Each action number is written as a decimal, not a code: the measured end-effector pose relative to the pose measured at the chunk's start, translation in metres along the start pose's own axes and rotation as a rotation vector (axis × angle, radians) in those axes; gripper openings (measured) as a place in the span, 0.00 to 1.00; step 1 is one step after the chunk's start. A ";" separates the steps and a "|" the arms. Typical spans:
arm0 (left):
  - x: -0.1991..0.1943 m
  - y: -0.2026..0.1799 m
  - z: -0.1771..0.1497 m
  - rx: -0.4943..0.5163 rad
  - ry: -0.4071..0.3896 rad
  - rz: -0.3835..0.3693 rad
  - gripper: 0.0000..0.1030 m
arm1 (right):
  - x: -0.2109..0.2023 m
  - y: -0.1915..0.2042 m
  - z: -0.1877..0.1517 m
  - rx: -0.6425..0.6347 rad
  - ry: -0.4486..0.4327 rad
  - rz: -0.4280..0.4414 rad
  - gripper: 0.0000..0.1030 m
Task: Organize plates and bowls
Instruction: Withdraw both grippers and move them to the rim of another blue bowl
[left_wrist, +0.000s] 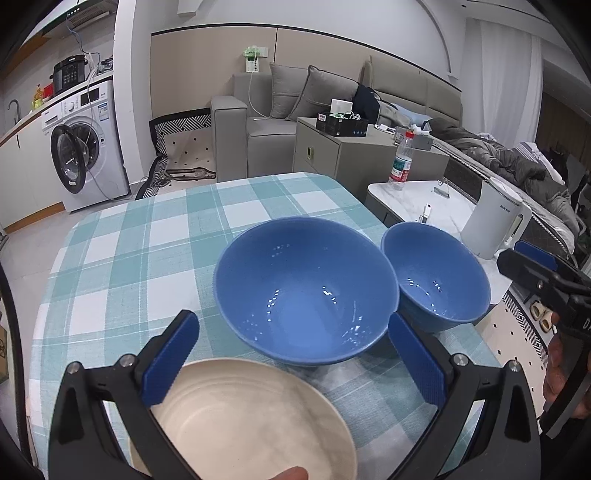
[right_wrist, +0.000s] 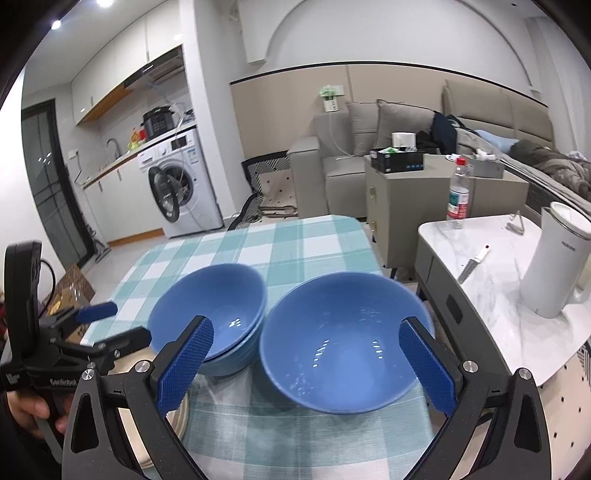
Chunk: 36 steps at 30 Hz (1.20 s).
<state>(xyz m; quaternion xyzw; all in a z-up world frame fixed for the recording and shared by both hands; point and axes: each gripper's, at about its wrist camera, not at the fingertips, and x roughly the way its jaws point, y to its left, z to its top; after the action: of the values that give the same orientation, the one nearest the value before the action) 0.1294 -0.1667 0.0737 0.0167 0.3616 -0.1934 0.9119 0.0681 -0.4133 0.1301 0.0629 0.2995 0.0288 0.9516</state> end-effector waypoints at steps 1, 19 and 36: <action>0.000 -0.003 0.000 0.002 -0.002 -0.001 1.00 | -0.001 -0.003 0.000 0.008 -0.002 -0.006 0.99; 0.004 -0.062 -0.001 0.076 0.012 -0.116 0.98 | -0.011 -0.052 0.001 0.108 0.003 -0.055 0.99; 0.021 -0.109 -0.003 0.112 0.084 -0.229 0.48 | 0.001 -0.064 -0.006 0.112 0.052 -0.054 0.99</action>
<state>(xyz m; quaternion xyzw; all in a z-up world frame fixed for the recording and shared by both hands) 0.1014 -0.2736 0.0693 0.0344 0.3877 -0.3152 0.8656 0.0667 -0.4763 0.1161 0.1071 0.3268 -0.0119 0.9389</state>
